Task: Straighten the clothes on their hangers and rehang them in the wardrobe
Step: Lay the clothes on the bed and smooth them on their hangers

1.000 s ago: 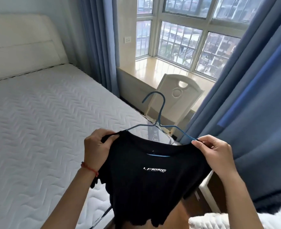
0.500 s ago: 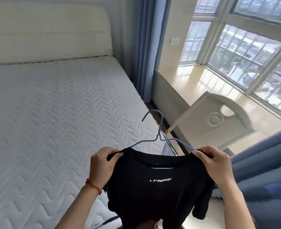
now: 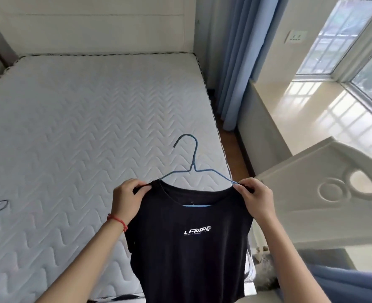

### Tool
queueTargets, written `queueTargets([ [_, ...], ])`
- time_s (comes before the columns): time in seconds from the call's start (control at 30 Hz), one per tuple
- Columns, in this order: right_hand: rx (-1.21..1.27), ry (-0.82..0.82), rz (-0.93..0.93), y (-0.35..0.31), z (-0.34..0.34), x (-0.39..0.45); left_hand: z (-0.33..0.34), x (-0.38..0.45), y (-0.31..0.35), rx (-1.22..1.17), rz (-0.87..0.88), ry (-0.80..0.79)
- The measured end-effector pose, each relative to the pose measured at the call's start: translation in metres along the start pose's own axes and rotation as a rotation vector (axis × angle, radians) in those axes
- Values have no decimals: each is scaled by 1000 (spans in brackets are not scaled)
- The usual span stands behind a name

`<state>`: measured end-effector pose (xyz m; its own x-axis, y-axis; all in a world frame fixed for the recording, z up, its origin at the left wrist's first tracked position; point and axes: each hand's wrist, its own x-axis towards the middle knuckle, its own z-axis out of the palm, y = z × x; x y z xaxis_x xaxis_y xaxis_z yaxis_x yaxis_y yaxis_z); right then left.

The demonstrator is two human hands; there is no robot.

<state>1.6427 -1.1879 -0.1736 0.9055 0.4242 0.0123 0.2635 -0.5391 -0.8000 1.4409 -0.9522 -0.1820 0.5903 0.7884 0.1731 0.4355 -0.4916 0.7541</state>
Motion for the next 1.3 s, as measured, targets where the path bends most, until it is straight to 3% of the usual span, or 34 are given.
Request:
queueTargets([
  [0.33, -186, -79, -21, 43, 101, 154, 94, 144, -68, 45, -73, -52],
  [0.6, -388, -137, -65, 109, 187, 242, 180, 208, -146, 128, -112, -95],
  [0.83, -536, -274, -166, 177, 252, 290, 249, 231, -225, 214, -140, -137],
  [1.13, -532, -380, -53, 251, 316, 318, 313, 239, -294, 330, -239, -236],
  [1.3, -449, -343, -62, 263, 340, 343, 337, 249, -307, 294, -277, -127],
])
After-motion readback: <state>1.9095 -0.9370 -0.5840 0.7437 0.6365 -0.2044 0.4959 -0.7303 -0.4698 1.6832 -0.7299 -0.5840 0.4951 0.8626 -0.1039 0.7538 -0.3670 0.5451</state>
